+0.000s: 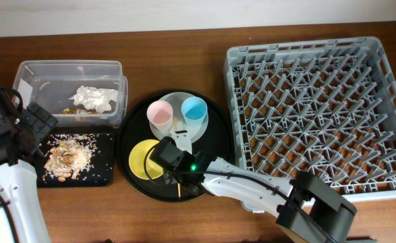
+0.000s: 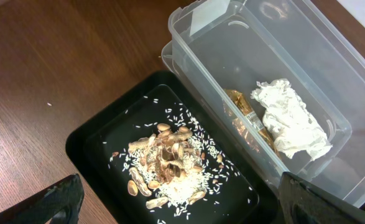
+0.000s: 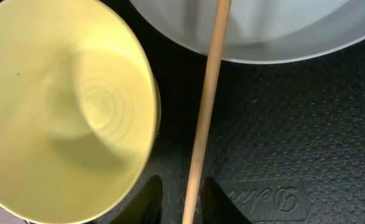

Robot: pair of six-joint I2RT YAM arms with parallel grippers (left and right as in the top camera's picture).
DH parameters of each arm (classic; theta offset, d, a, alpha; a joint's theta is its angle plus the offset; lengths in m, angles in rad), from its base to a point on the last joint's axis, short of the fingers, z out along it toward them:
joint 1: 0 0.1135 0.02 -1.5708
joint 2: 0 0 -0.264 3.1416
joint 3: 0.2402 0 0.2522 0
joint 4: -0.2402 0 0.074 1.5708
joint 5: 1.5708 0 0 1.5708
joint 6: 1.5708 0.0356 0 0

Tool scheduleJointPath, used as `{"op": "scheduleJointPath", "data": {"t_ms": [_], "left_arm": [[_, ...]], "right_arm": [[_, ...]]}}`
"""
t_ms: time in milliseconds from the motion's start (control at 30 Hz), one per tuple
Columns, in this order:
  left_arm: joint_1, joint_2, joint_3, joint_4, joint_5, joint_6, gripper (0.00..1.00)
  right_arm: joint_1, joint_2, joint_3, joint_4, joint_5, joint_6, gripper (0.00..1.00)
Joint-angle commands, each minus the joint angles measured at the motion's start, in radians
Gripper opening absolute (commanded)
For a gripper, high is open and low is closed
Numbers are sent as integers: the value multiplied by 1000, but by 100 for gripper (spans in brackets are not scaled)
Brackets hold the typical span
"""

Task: Sort waste into correct bins and load items into the dishwasher rack

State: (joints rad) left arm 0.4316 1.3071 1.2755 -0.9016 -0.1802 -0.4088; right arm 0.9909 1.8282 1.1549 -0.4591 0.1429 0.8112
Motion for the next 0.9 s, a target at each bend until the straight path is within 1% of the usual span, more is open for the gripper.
{"op": "scheduleJointPath", "data": {"t_ms": [0,67,500,633,667,733,767,800,833,867], "left_arm": [[3,1,2,-2,0,5,99],[3,1,2,-2,0,5,99],[3,1,2,-2,0,5,100],[3,1,2,-2,0,5,99],[3,1,2,-2,0,5,99],[3,1,2,-2,0,5,99],[3,1,2,-2,0,5,99],[3,1,2,-2,0,5,99],[3,1,2,-2,0,5,99],[3,1,2,-2,0,5,99]], "right_arm": [[4,43,5,1,42,2,23],[4,85,5,12,42,2,23],[3,107,5,22,53,2,22],[3,111,5,22,49,2,14],[3,86,5,18,50,2,10],[3,48,6,11,50,2,9],[1,-3,6,6,53,2,8],[-5,-36,6,-10,53,2,8],[-19,-70,6,-39,55,2,4],[-40,-105,7,-78,57,2,4]]}}
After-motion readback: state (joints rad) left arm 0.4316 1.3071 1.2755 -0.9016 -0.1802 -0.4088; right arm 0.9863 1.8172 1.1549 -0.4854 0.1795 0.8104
